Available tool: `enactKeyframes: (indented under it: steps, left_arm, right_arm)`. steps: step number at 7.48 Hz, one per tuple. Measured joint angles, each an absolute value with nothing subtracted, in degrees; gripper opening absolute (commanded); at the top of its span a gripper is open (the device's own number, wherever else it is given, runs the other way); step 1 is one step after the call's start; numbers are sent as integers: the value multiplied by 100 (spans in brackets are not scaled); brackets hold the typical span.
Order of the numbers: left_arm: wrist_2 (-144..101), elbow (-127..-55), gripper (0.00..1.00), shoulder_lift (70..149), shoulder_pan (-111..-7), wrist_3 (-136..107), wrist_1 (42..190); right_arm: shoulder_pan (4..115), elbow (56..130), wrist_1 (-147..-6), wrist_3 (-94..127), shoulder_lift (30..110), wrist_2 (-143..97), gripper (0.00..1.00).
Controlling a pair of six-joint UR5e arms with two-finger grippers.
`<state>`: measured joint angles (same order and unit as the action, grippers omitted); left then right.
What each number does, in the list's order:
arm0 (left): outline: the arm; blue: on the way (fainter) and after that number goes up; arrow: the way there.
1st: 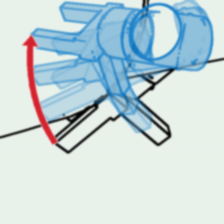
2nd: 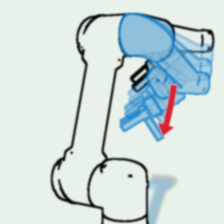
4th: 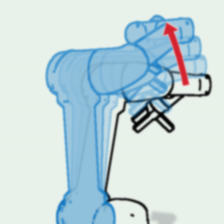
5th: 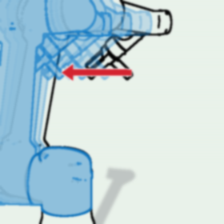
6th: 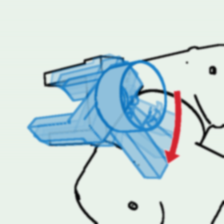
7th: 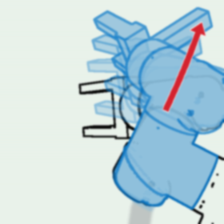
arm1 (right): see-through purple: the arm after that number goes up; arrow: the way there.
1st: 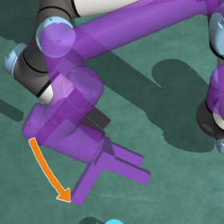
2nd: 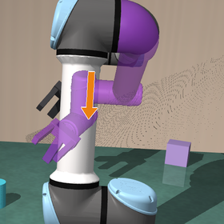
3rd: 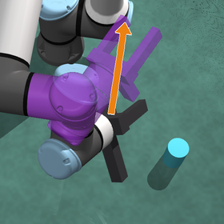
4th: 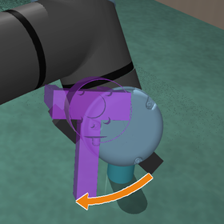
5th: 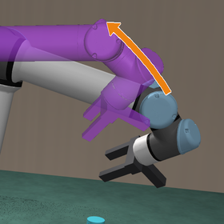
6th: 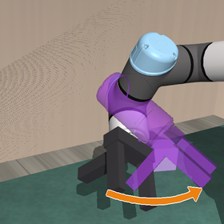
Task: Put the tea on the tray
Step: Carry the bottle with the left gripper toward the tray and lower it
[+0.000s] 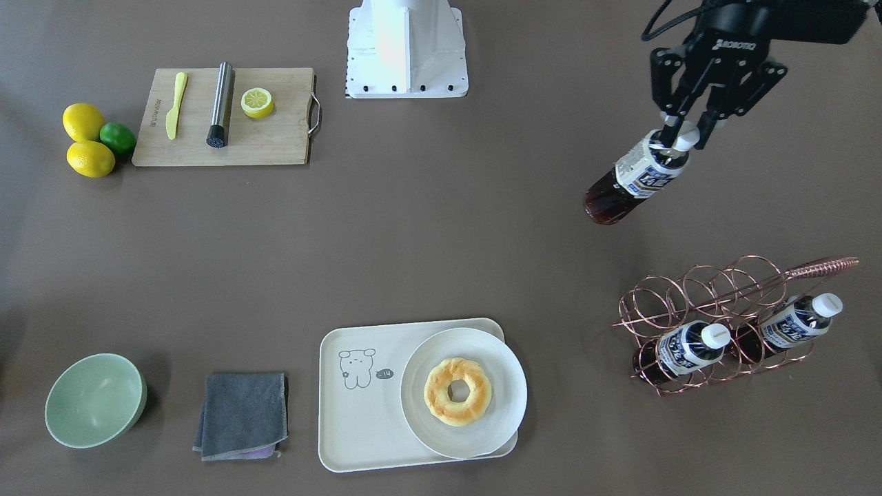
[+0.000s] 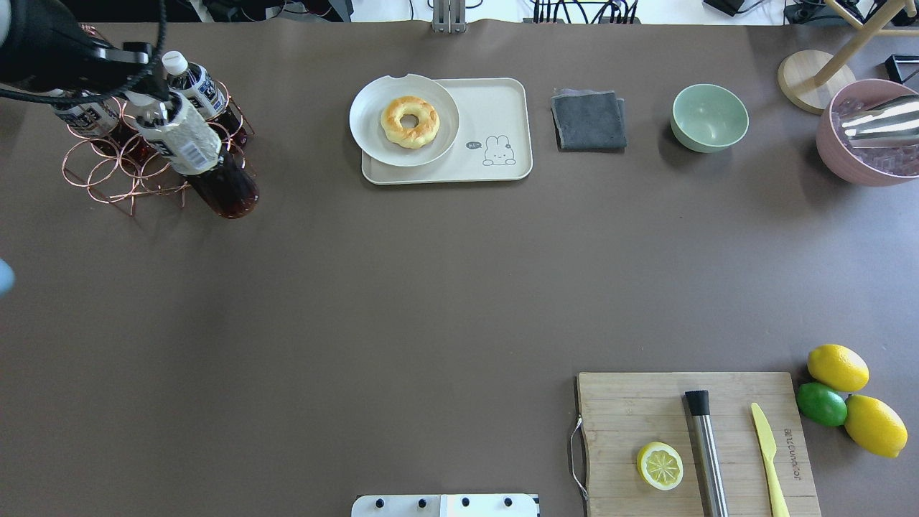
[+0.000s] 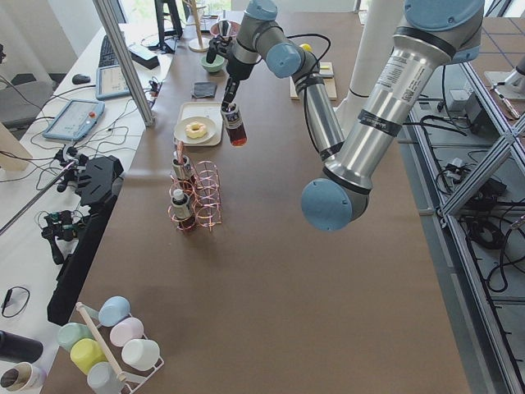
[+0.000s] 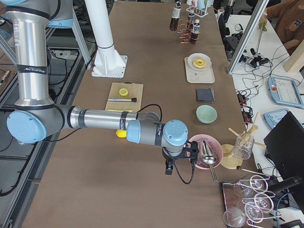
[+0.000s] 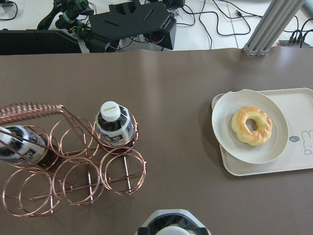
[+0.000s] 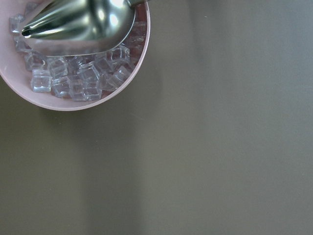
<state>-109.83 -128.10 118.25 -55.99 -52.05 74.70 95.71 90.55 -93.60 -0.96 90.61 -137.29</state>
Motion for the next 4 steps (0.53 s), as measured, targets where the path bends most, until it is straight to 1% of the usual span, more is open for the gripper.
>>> enactKeyframes:
  steps: [3,4]
  left_arm:
    - [-9646,-12149,0,12919,-4235,-6247,7241]
    - [-9113,-11959,0,13177,-3799,-6445,7214]
  right_arm:
    - [9571,9057,-9360,-81,9050,-13729,100]
    - [9571,9067,-9360,-76,9056,-13729,100]
